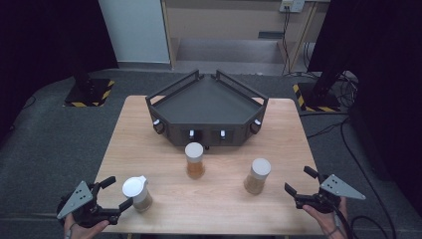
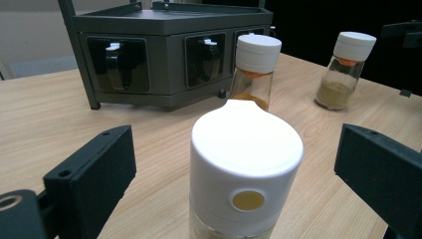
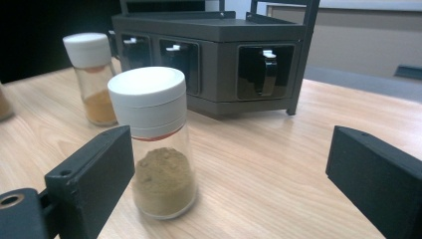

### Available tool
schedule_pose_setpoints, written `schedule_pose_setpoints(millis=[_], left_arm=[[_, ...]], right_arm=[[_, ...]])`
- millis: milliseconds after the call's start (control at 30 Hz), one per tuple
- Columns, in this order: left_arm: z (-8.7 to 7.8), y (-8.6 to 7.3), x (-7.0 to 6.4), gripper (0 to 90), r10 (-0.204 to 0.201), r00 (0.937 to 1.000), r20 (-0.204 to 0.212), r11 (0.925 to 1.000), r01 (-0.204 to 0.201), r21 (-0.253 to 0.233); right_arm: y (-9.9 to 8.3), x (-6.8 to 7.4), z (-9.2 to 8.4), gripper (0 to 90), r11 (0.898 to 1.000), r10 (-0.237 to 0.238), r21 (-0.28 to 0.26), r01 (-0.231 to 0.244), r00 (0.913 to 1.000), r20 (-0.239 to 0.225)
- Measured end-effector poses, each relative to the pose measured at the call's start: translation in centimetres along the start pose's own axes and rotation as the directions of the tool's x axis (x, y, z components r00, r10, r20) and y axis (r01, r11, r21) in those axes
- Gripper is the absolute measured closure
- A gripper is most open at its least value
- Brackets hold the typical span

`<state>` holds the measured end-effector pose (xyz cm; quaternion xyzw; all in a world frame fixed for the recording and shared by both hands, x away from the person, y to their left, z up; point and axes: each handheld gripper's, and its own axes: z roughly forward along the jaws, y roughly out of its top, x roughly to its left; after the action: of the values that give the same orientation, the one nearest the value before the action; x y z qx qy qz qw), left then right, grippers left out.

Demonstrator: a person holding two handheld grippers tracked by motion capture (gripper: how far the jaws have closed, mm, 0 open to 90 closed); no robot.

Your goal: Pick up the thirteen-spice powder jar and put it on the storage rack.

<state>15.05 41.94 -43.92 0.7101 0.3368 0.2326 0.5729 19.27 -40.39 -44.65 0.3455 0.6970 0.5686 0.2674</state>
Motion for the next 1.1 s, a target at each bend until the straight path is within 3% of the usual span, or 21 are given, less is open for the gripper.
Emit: schedule_pose_setpoints(millis=[300,600,1100], left_arm=[[0.19,-0.07,0.11,2.0,-0.005,1.0000,0.000,1.0000,0.005,0.001],[0.23,-0.19,0.12,1.7,0.001,0.9999,0.012,1.0000,-0.001,0.003],[0.02,-0.21,0.10,1.2,0.003,0.9998,0.022,0.9999,-0.003,0.011]], right_arm=[[-0.99,-0.16,0.04,5.9,1.000,0.025,0.015,-0.025,0.9992,-0.031],[-0.88,-0.09,0.21,5.7,1.000,0.001,0.016,0.000,0.9982,-0.061],[-1.07,0.05,-0.05,4.4,1.000,0.004,0.019,-0.002,0.9983,-0.059]])
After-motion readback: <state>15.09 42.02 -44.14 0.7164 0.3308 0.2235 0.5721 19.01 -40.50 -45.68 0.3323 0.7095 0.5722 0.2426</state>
